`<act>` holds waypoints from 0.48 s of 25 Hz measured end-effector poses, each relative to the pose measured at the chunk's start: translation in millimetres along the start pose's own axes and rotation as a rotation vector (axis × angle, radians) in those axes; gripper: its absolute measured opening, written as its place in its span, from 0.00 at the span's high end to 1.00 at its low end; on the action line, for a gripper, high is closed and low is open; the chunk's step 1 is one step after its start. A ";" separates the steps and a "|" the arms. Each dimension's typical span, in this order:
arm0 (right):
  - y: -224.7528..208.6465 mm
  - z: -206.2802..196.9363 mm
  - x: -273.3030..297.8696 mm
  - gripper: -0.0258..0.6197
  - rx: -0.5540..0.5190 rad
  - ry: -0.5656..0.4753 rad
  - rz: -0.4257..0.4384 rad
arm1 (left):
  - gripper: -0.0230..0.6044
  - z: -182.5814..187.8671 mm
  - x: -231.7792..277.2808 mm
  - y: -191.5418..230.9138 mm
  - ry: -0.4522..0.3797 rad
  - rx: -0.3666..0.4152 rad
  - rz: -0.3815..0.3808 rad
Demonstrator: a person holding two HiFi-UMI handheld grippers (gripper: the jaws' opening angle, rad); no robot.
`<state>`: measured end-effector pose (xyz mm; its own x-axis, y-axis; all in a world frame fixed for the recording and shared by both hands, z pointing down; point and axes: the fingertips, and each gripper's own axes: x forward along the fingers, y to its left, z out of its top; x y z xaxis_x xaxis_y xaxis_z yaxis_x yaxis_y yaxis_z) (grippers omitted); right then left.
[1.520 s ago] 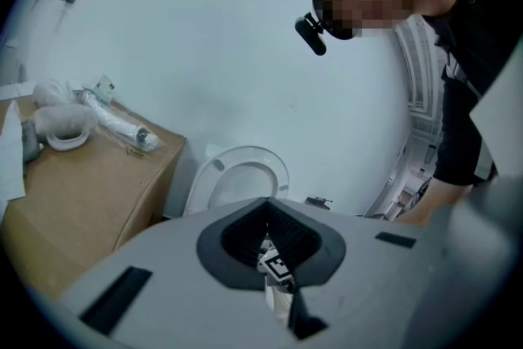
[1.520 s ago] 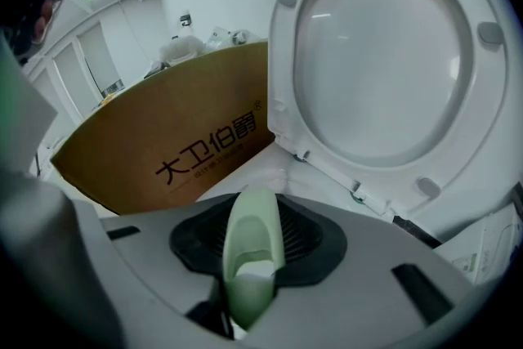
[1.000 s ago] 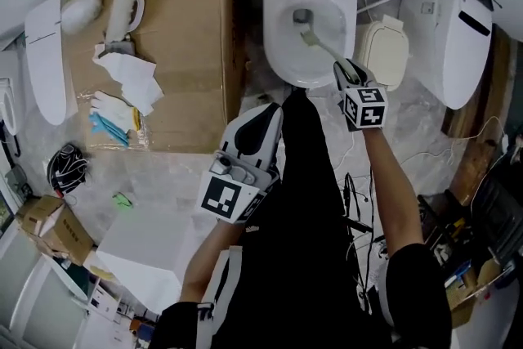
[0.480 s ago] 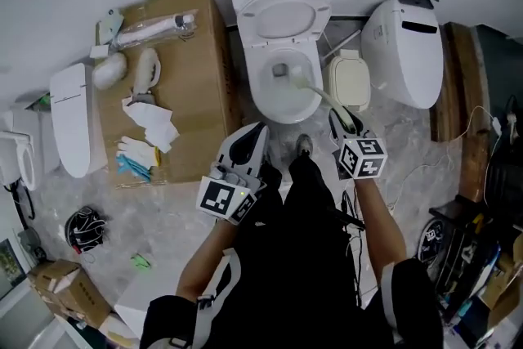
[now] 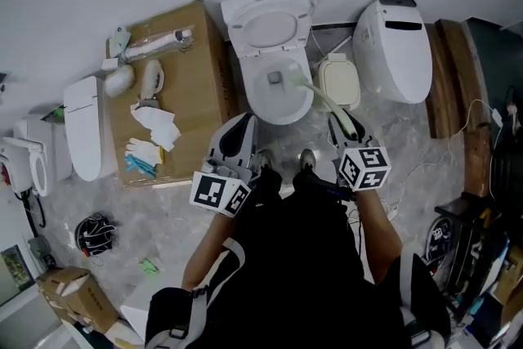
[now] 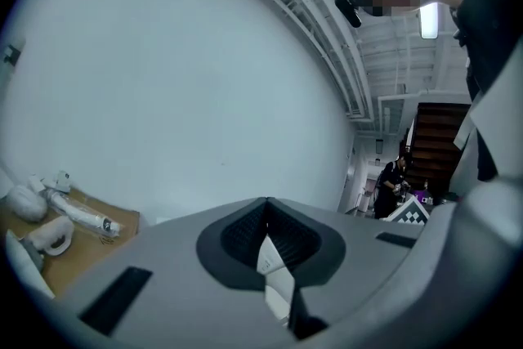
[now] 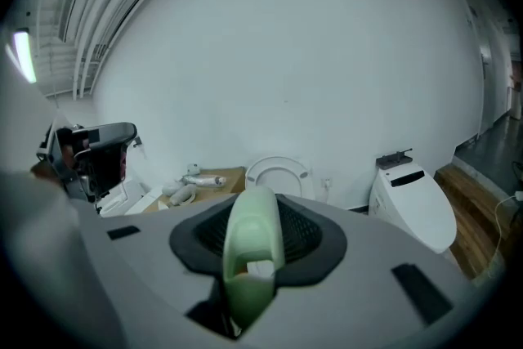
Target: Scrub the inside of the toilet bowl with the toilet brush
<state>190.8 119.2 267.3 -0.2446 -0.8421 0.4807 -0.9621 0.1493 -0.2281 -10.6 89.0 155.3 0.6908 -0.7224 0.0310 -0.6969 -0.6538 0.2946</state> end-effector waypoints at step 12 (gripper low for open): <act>1.8 36.9 -52.5 0.77 -0.107 -0.074 0.056 | 0.95 -1.3 1.6 -45.4 -0.014 0.014 0.049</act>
<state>206.3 144.7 210.4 -0.2925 -0.8664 0.4048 -0.9555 0.2482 -0.1592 22.4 117.9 143.2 0.6527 -0.7569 0.0317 -0.7329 -0.6203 0.2794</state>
